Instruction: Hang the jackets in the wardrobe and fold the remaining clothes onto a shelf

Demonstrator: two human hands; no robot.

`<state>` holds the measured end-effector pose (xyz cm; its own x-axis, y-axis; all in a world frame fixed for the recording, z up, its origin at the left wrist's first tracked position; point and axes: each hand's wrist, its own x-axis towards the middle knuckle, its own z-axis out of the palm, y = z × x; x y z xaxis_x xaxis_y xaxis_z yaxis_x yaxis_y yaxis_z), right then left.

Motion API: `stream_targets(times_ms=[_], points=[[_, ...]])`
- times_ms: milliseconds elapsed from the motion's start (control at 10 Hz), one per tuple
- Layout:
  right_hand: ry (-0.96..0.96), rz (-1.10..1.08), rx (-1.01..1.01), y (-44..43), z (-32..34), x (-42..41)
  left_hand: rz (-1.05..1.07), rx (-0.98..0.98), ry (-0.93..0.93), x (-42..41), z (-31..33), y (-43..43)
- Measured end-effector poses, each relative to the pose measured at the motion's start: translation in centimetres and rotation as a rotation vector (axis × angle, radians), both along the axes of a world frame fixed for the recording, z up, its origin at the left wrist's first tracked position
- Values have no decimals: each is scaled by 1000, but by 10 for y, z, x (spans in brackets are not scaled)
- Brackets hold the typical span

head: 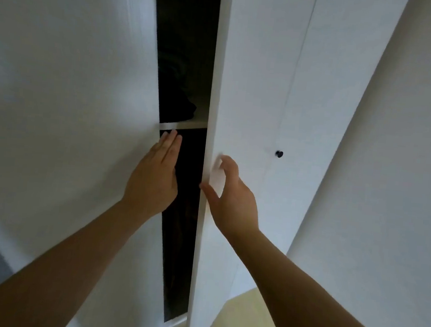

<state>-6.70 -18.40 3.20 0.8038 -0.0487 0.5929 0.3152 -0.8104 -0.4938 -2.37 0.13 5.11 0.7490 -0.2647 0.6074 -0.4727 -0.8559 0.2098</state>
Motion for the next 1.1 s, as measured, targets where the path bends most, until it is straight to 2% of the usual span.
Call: stream_targets(times_ms=[200,400,800,1000,1100], points=[[115,104,-269,45,13,55,158,233,-27,29,4,52],[267,161,-398,62,28,88,289,423,2,61,-1,76],[364,111,-514,94,32,134,222,407,-159,79,-16,89],[400,115,-494,97,38,137,244,425,-105,77,-10,88],[360,207,-419,77,39,121,255,432,-87,68,-13,87]])
